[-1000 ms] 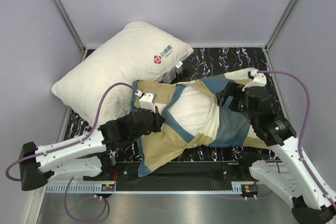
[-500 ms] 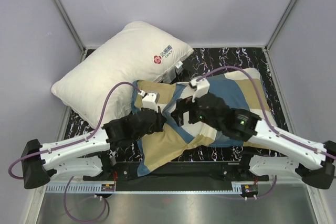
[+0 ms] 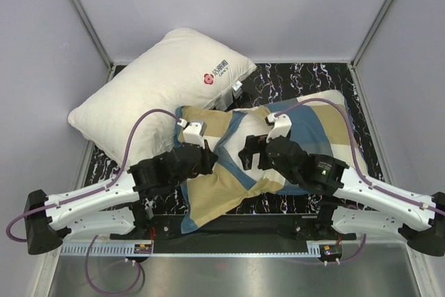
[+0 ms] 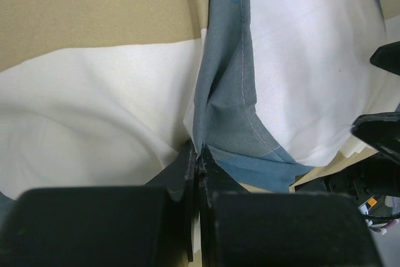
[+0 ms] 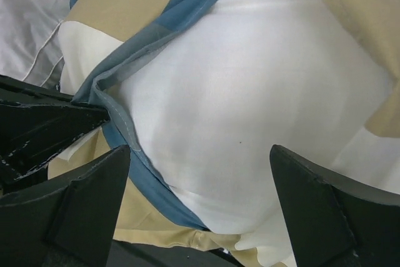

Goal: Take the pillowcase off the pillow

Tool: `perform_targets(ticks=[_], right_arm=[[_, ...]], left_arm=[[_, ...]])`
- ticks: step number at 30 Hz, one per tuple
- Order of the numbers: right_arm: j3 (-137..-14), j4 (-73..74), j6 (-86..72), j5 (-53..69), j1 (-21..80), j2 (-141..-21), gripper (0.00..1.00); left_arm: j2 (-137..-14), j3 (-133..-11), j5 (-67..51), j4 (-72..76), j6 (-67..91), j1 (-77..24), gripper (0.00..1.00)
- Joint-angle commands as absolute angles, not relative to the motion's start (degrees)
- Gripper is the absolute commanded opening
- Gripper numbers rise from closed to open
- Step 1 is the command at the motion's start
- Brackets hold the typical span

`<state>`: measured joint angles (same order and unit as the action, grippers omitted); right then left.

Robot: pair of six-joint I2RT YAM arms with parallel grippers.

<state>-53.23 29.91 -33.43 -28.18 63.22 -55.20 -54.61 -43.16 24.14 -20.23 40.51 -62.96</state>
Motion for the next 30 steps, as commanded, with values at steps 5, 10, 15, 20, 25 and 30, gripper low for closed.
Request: perform_targets(ticks=[5,10,15,20,25,30], right_arm=[[-44.7,25.1,-40.2,-26.2,63.4,-61.8,1.00],[-42.3,23.7,-42.4,-29.4,63.5,-67.0,0.95],[-44.2,22.1,-40.8,-30.2,63.3,-70.9,0.01],[-50.2,24.9,-35.2,-31.1,55.5,-70.8,0.00],[-50.4,24.9,-31.0,-27.1,43.3,-60.3,0.00],[-50.8,30.7,-29.5,-30.4,36.5,-53.4,0.00]], left_arm=[[-54.2,-44.6,24.4,-20.7,39.7,-62.1,0.00],[-52.7,-43.3,23.8,-20.1,40.4,-62.1,0.00],[-51.2,-44.8,24.1,-21.7,39.6,-61.9,0.00],[-47.0,-50.7,27.5,-28.2,35.8,-61.2,0.00],[-40.1,-55.1,33.8,-36.3,33.5,-59.9,0.00],[-37.3,-51.4,34.2,-39.6,33.1,-54.5,0.00]])
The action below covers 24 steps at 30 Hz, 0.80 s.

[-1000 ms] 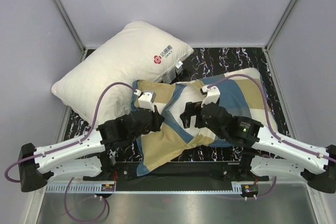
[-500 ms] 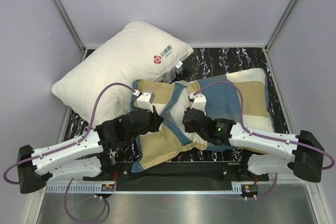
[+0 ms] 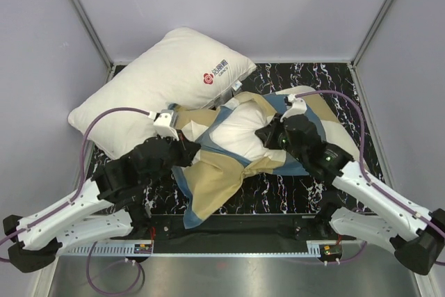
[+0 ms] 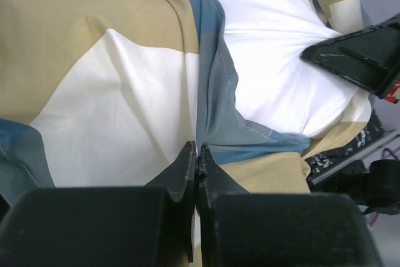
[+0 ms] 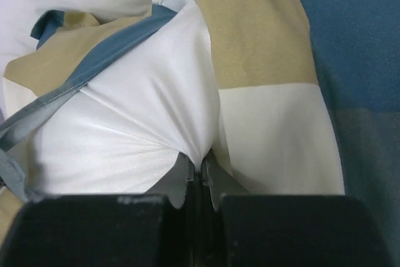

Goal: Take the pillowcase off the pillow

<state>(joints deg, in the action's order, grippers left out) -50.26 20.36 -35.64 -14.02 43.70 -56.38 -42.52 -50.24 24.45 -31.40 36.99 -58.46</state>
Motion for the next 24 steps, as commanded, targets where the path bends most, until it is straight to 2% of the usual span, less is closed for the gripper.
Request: perform_targets(ticks=[1,6,11,14,15,17,19,22,24], right_arm=[[-50.8,31.5,-29.3,-31.2,34.6,-52.5,0.00],[-48.3,31.2,-31.5,-29.8,33.2,-51.8,0.00],[-43.3,23.7,-34.3,-22.5,33.1,-53.9,0.00],[-38.8,16.7,-36.6,-16.3,33.2,-55.2,0.00],[-38.4,14.5,-37.6,-14.4,33.2,-55.8,0.00],[-38.4,14.0,-38.3,-13.6,33.3,-56.6,0.00],[-38.6,14.4,-38.4,-13.8,33.2,-57.4,0.00],[-38.6,14.5,-37.9,-14.9,33.2,-57.7,0.00],[-38.7,14.3,-37.8,-15.1,33.2,-58.0,0.00]], left_arm=[[-36.6,-50.6,33.8,-39.7,33.2,-53.7,0.00],[-36.4,-45.7,28.9,-35.8,32.9,-49.5,0.00],[-45.9,-45.4,22.5,-26.9,29.4,-49.5,0.00],[-54.1,-47.2,18.9,-22.2,27.9,-49.5,0.28],[-57.5,-48.4,18.7,-22.4,27.7,-49.5,0.54],[-59.8,-53.1,19.3,-24.1,27.9,-49.5,0.76],[-59.3,-55.8,20.9,-26.3,28.6,-50.6,0.90],[-55.7,-59.5,22.4,-29.1,30.8,-52.2,0.99],[-53.2,-60.2,20.9,-30.7,34.1,-53.2,0.99]])
